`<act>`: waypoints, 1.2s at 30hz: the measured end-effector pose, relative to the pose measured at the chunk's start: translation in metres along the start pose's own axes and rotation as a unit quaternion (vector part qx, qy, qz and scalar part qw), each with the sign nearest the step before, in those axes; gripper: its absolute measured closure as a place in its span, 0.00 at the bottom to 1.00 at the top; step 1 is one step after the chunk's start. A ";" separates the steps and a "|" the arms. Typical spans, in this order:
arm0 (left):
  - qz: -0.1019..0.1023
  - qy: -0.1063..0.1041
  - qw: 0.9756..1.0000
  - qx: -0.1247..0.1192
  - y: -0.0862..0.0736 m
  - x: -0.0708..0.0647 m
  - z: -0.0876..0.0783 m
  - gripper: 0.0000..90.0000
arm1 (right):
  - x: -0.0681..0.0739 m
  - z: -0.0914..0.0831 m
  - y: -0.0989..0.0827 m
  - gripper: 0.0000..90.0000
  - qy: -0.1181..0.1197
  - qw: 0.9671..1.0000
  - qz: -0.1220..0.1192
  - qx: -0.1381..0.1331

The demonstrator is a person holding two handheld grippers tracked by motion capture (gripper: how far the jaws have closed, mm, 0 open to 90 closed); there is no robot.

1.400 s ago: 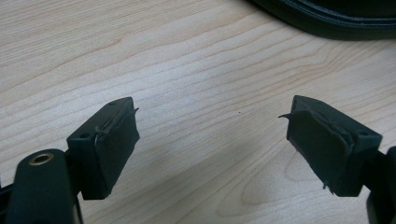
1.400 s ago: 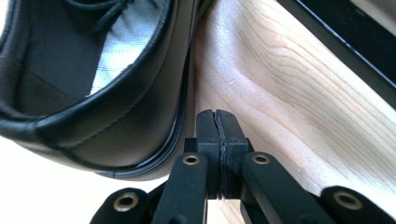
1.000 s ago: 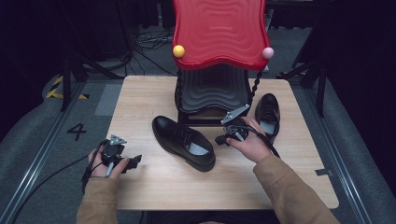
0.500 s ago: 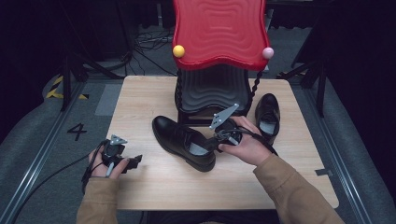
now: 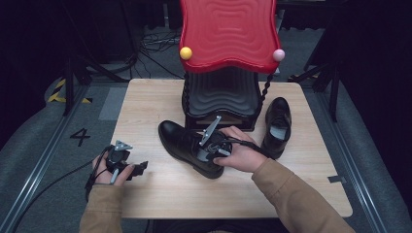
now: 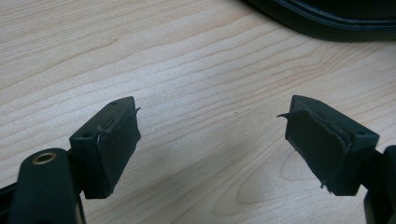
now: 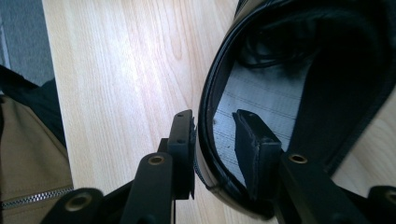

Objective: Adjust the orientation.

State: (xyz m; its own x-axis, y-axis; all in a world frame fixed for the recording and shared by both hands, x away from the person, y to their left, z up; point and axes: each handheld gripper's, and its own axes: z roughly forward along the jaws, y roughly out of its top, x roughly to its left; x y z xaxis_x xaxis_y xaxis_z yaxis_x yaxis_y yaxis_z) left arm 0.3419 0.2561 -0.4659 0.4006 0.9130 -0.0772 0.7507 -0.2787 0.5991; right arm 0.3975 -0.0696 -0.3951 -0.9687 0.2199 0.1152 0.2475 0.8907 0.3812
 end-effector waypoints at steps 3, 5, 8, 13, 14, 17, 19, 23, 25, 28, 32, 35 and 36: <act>0.000 0.000 1.000 0.001 0.000 0.000 0.000 0.20 | -0.001 0.005 0.001 0.76 0.002 1.000 0.000 0.010; 0.000 0.000 1.000 0.001 0.000 0.000 0.000 0.20 | -0.003 0.011 0.002 0.76 0.004 1.000 -0.003 0.021; 0.000 0.000 1.000 0.001 0.000 0.000 0.000 0.20 | -0.004 0.017 0.004 0.75 0.009 0.999 -0.005 0.030; 0.000 0.000 1.000 0.001 0.000 0.000 0.000 0.20 | -0.003 0.027 0.005 0.81 0.015 0.999 -0.006 0.051; 0.000 0.000 1.000 0.000 0.000 0.000 0.000 0.20 | -0.003 0.027 0.006 0.85 0.016 0.998 -0.009 0.053; 0.000 0.000 1.000 0.001 0.000 0.000 0.000 0.20 | -0.001 0.027 0.007 0.92 0.026 0.998 -0.010 0.056; 0.002 0.003 1.000 0.002 0.000 0.000 0.000 0.20 | -0.001 0.027 0.008 0.93 0.029 0.998 -0.010 0.054; 0.002 0.002 1.000 0.001 0.000 0.001 0.000 0.20 | 0.000 0.027 0.008 0.94 0.026 0.998 -0.013 0.050; 0.002 0.003 1.000 0.001 0.000 0.001 0.000 0.20 | 0.003 0.026 0.008 0.94 0.024 0.999 -0.012 0.045; 0.001 0.003 1.000 0.001 0.000 0.001 0.000 0.20 | 0.006 0.025 0.008 0.94 0.019 0.999 -0.016 0.035; 0.001 0.003 1.000 0.000 0.000 0.001 0.000 0.20 | 0.016 0.020 0.007 0.93 0.008 0.999 -0.022 0.032; 0.000 0.002 1.000 -0.001 0.000 0.001 0.000 0.20 | 0.024 0.011 0.003 0.93 0.005 0.999 -0.028 0.023; 0.002 0.003 1.000 -0.001 0.000 0.001 0.001 0.20 | 0.028 0.007 0.001 0.93 0.007 0.999 -0.028 0.018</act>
State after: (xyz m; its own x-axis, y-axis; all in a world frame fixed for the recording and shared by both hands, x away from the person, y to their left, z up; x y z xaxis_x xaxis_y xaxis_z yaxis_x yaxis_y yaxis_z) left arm 0.3430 0.2571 -0.4663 0.4003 0.9136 -0.0713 0.7481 -0.2809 0.6012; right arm 0.3708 -0.0596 -0.3974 -0.9808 0.1629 0.1077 0.1909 0.9155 0.3542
